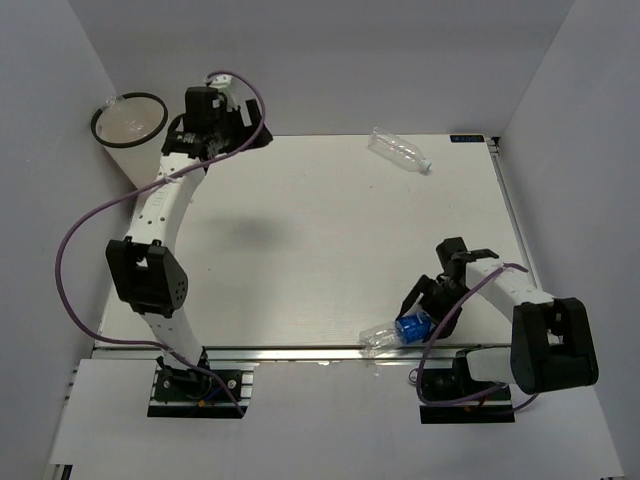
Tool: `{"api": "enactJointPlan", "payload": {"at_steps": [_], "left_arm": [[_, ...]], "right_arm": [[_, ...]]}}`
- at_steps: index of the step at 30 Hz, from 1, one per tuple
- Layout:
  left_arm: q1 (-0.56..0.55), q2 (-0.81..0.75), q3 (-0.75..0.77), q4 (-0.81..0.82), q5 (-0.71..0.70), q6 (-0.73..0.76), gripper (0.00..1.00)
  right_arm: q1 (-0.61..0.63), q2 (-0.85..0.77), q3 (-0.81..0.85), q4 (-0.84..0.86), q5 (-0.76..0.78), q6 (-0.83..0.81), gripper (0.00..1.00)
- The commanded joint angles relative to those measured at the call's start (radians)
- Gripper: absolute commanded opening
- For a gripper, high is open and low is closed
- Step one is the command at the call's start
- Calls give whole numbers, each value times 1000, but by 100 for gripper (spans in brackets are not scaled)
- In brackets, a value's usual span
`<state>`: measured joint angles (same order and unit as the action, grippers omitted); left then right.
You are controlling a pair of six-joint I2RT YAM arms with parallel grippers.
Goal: Put the plastic bottles in the bin
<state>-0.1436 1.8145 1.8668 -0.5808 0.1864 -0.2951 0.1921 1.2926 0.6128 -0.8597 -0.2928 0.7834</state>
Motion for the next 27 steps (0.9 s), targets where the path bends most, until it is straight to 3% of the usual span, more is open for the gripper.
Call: {"api": "enactJointPlan", "payload": {"at_steps": [1,2,4,7,8,10,15,20,27], "left_arm": [[-26,-144,-73,1,115,46,98],[-33,-165,-104,19,160,51,98],[-51,-237,-229,114,304,30,98],[-79,-326,-424,320,511,-65,98],[-91,-340,-467,422,566,-123,98],[-152,-362,-546,464,640,-142,98],[-299,-270,-551,446,613,-183,98],[-332,-164,-544,485,584,-206,98],[-430,-37,-380,256,409,-47,98]], "right_arm": [[4,40,36,186,70,-21,76],[4,40,56,200,79,-35,61],[4,51,140,250,66,-65,43],[4,71,237,376,-26,-64,32],[6,76,255,416,-48,-56,30],[20,105,324,525,-104,-59,27],[87,195,525,554,-100,-134,26],[112,263,671,600,-144,-134,27],[142,306,814,513,-180,-151,22]]}}
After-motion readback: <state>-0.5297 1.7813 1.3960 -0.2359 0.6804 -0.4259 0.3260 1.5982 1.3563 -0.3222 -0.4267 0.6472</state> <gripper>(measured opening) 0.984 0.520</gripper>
